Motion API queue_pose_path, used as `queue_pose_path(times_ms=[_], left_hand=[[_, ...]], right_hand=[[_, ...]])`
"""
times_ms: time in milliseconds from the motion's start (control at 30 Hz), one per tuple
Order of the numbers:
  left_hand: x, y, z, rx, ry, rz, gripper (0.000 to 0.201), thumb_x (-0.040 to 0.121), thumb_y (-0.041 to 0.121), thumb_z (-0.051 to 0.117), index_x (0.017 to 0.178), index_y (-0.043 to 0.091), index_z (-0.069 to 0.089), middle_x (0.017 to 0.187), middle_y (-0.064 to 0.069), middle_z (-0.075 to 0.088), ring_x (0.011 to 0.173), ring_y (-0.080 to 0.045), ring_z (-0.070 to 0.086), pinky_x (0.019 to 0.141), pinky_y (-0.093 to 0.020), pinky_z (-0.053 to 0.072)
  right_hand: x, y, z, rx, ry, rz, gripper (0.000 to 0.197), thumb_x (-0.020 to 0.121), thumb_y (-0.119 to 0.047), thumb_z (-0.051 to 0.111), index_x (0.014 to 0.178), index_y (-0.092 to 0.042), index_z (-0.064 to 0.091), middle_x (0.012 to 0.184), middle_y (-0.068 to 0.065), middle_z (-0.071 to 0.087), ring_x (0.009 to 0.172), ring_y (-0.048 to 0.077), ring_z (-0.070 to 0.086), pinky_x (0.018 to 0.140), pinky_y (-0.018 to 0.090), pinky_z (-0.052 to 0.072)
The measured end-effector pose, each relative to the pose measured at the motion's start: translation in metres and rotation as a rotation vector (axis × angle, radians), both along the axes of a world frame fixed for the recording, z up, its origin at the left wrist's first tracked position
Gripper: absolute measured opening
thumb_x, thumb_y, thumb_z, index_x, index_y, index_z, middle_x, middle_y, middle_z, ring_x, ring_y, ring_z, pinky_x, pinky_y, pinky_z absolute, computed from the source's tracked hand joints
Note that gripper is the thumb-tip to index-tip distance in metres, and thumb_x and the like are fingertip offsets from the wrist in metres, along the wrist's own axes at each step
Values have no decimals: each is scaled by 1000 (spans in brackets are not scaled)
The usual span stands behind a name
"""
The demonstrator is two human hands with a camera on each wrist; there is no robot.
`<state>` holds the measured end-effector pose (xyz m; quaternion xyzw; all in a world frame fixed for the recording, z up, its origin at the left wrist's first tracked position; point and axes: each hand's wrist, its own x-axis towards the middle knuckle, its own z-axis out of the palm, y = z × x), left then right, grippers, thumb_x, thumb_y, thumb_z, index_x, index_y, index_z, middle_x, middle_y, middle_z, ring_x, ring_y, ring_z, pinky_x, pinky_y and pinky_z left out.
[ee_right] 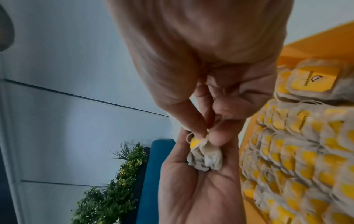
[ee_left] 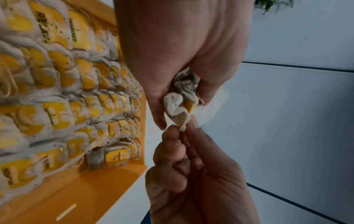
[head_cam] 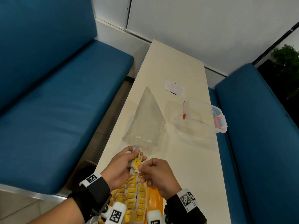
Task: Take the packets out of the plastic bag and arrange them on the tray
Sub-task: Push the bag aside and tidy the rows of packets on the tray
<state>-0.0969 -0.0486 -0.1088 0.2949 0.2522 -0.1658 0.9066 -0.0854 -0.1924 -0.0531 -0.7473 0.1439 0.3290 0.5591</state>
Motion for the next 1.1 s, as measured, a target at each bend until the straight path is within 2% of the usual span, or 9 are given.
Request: queue_pose_path(times_ms=[67, 167, 367, 500, 600, 700, 767, 833, 1100], left_hand=[[0, -1, 0, 0, 2, 9, 34, 99, 18, 62, 130, 4, 59, 117, -24, 71, 115, -30, 70, 74, -37, 62], [-1, -4, 0, -2, -2, 14, 37, 98, 21, 63, 130, 4, 59, 126, -28, 67, 115, -31, 70, 76, -38, 62], [0, -2, -7, -37, 8, 56, 32, 99, 19, 61, 127, 3, 59, 115, -19, 70, 110, -28, 73, 73, -41, 62], [1, 2, -10, -22, 4, 69, 31, 98, 18, 62, 124, 2, 59, 107, -17, 71, 102, -26, 75, 72, -43, 64], [1, 5, -11, -31, 7, 66, 32, 98, 18, 62, 126, 2, 59, 108, -18, 71, 100, -26, 75, 70, -40, 63], [0, 8, -12, -36, 17, 69, 29, 100, 17, 61, 124, 3, 60, 107, -18, 72, 102, -28, 75, 69, -40, 64], [-1, 10, -13, -33, 20, 72, 30, 99, 17, 61, 125, 2, 60, 106, -17, 73, 102, -27, 75, 69, -39, 64], [-3, 12, -14, -30, 26, 69, 32, 99, 17, 61, 126, 1, 60, 107, -18, 72, 101, -27, 75, 68, -38, 64], [-5, 13, -16, -16, 29, 59, 35, 99, 16, 61, 129, -1, 57, 109, -18, 70, 98, -27, 75, 68, -40, 63]], right_hand=[[-1, 1, 0, 44, 52, -38, 8, 83, -4, 72, 85, -3, 64, 72, 16, 64, 55, 24, 64, 44, 23, 38], [-1, 1, 0, 103, 81, -81, 20, 83, 3, 72, 98, 1, 60, 73, 15, 64, 59, 24, 65, 47, 25, 44], [-1, -9, 3, 114, 41, -70, 29, 84, 8, 69, 110, 12, 56, 68, 18, 64, 49, 18, 60, 45, 24, 46], [-1, -18, 2, 63, 18, -48, 27, 83, 7, 70, 107, 13, 59, 69, 18, 66, 53, 20, 62, 49, 26, 48], [0, -24, 6, -14, -44, -12, 14, 84, 3, 72, 96, 3, 66, 67, 15, 66, 55, 20, 62, 48, 27, 46], [4, -33, 6, -293, -287, 169, 4, 85, -8, 72, 86, -12, 70, 71, 0, 67, 57, 7, 61, 52, 21, 48], [5, -39, 0, -594, -474, 409, 8, 88, -17, 67, 84, -23, 71, 82, -8, 67, 70, 4, 62, 64, 18, 50], [3, -44, -5, -760, -544, 564, 13, 91, -20, 59, 91, -25, 72, 93, -9, 67, 84, 7, 62, 74, 23, 52], [-8, -59, -17, -832, -370, 982, 25, 86, -17, 56, 99, -23, 77, 105, -1, 73, 95, 19, 66, 78, 30, 53]])
